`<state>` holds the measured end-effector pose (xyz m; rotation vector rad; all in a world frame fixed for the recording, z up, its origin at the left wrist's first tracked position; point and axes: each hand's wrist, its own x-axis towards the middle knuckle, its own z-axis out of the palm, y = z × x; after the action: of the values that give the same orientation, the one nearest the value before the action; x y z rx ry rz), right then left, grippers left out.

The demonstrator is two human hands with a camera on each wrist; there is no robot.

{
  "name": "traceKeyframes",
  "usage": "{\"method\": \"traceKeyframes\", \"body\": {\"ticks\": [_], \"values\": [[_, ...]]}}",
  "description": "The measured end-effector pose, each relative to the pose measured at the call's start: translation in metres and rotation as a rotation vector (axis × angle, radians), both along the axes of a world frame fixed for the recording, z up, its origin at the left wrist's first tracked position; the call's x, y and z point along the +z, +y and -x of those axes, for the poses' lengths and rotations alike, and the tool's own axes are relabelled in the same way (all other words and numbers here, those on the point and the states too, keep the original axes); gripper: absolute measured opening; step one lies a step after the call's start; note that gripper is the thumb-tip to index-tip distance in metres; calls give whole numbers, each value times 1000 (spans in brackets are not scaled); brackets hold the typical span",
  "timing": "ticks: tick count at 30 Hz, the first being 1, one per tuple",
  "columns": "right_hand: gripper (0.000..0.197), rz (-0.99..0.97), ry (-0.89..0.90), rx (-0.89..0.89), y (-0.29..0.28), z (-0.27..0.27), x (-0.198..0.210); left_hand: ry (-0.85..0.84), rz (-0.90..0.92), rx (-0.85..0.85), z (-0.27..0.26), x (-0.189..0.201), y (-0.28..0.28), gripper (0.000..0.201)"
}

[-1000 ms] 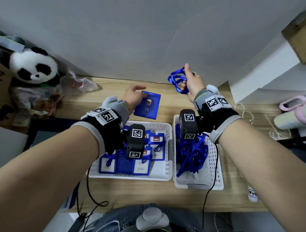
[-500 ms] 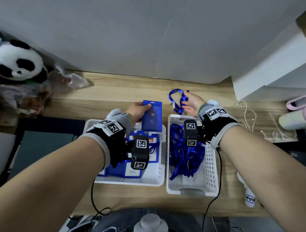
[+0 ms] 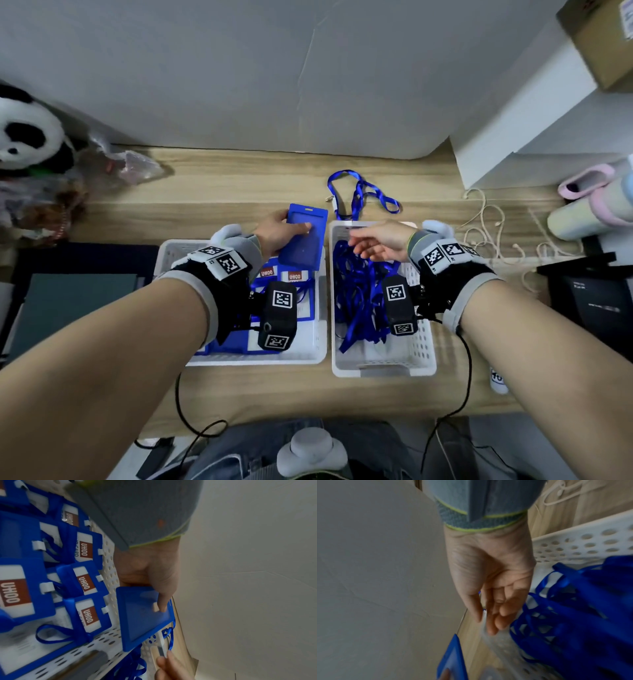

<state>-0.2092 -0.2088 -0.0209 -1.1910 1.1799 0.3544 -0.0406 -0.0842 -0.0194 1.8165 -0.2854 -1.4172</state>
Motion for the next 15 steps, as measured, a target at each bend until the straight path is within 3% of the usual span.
{"method": "traceKeyframes", "body": {"ticks": [3,8,12,15], "values": [[19,36,160,72,9,10,-7,-36,-9,-36,3,-1,6,37],[29,138,391,218,22,27,-18,-71,-13,-77,8,-7,14,21],[31,254,496,385,33,34,-20,-63,-28,-101,14,-10,16,23],[22,275,485,412,34,34,-20,-65,-15,-115,17,-8,15,24]]}}
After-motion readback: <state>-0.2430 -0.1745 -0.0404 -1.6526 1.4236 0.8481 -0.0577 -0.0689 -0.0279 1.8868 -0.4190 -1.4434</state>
